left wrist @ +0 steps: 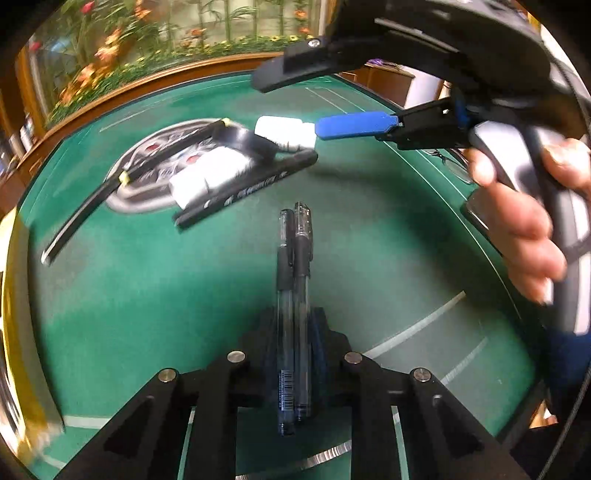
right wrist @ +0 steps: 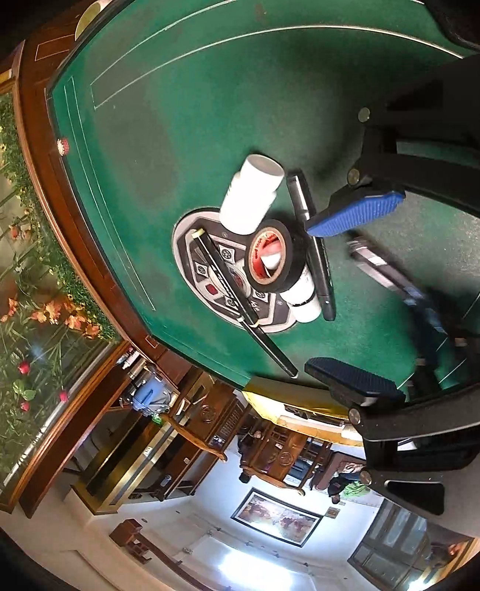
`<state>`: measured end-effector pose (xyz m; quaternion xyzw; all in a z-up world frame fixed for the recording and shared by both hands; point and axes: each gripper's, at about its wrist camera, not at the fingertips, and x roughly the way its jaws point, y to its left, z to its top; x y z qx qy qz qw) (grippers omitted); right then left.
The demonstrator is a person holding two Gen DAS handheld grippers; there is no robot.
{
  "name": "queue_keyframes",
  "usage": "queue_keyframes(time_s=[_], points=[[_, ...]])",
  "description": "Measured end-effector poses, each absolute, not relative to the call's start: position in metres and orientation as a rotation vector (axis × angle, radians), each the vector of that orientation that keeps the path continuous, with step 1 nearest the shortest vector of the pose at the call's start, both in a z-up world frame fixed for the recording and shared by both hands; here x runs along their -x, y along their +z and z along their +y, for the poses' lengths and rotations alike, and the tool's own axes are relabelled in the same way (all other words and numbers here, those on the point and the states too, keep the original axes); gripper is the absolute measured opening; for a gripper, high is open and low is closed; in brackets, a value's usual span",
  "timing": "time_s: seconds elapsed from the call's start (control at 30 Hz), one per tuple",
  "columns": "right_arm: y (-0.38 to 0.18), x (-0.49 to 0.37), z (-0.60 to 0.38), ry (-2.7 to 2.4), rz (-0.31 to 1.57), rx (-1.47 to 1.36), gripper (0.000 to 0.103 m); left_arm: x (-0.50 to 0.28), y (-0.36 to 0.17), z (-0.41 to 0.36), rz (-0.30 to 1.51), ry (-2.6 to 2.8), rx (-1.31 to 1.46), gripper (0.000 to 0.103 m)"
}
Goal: Organize rigid objects
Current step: 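Move both tools back to the pile and grasp two black pens with the left tool, then grasp one clear black-capped pen from the left tool with the right tool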
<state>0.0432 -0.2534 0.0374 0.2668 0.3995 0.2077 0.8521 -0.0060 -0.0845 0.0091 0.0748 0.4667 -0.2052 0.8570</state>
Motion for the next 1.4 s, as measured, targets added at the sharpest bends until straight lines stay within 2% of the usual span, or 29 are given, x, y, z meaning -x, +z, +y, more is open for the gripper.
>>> queue_keyframes(time_s=[0.2,0.23,0.27,0.33,0.73,0.8,0.83,0.93,1.13,1.23,1.4], points=[[0.038,-0.040,-0.236,0.472,0.855,-0.501,0.067,0.012,0.013,-0.037,1.001,-0.354,0.030,0.018],[0.038,-0.040,-0.233,0.479,0.858,-0.493,0.067,0.013,0.014,-0.032,1.006,-0.364,0.058,0.021],[0.038,-0.038,-0.231,0.484,0.856,-0.488,0.067,0.014,0.015,-0.026,1.009,-0.367,0.084,0.028],[0.038,-0.037,-0.231,0.490,0.854,-0.487,0.067,0.014,0.020,-0.022,0.991,-0.354,0.085,0.034],[0.039,-0.036,-0.227,0.498,0.855,-0.487,0.067,-0.012,0.011,-0.036,1.007,-0.317,-0.042,0.034],[0.038,-0.036,-0.225,0.502,0.863,-0.480,0.067,-0.012,0.008,-0.040,0.988,-0.252,-0.125,0.023],[0.037,-0.036,-0.225,0.504,0.868,-0.477,0.067,-0.011,0.008,-0.041,0.979,-0.234,-0.142,0.023],[0.036,-0.036,-0.219,0.508,0.883,-0.451,0.067,-0.010,0.007,-0.030,0.979,-0.208,-0.093,0.018],[0.024,-0.032,-0.192,0.532,0.938,-0.351,0.067,0.001,0.007,0.001,0.995,-0.259,0.081,0.019],[0.020,-0.031,-0.187,0.540,0.943,-0.335,0.067,0.005,0.009,0.012,0.997,-0.311,0.176,0.022],[0.017,-0.031,-0.191,0.526,0.949,-0.339,0.067,0.006,0.018,0.015,0.969,-0.295,0.149,0.022]])
